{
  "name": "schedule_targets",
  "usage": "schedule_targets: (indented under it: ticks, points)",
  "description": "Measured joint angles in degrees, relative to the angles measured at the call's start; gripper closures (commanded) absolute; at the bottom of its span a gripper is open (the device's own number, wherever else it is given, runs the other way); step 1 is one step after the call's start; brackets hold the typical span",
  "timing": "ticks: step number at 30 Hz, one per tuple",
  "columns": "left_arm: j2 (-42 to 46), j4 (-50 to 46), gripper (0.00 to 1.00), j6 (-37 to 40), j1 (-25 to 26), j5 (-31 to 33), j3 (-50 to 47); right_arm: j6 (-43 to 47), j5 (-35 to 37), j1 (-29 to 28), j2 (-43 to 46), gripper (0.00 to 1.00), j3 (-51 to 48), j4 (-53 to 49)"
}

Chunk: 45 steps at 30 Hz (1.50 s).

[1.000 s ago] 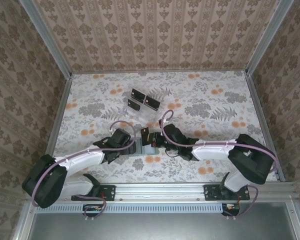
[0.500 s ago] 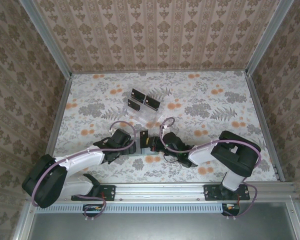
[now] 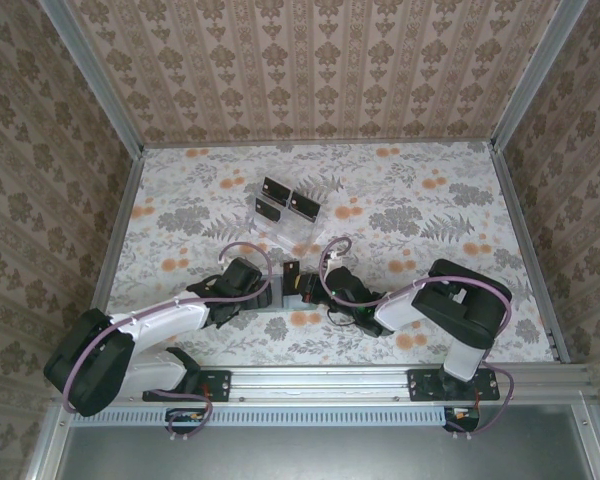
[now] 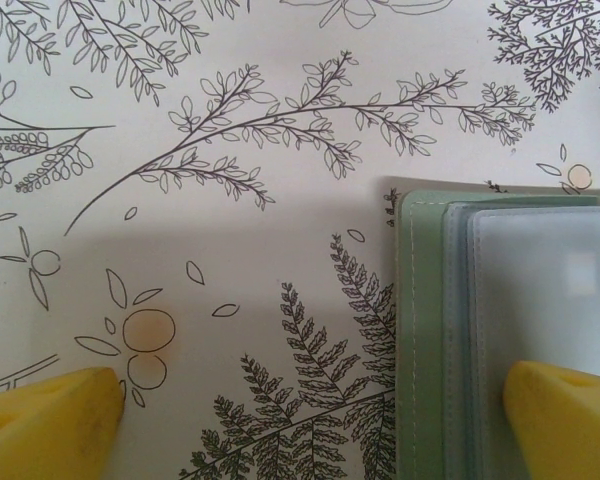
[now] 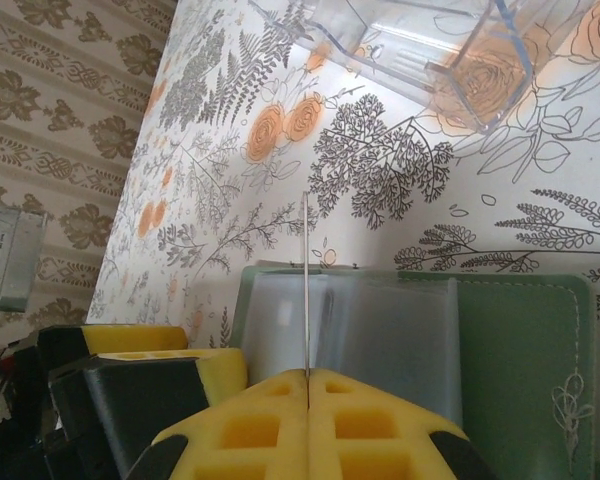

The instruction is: Put the credit cards into the card holder

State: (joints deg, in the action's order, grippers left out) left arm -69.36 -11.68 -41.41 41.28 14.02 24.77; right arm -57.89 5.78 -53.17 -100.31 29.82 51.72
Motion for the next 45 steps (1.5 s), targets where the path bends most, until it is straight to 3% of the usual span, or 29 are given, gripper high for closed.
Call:
schedule_targets:
  ticks: [45]
  points:
    - [0.00,0.24,0.00,-0.63,0.33,0.63,-0.17,-4.85,-1.16,-0.33,-5.20,1.00,-2.54,8.11]
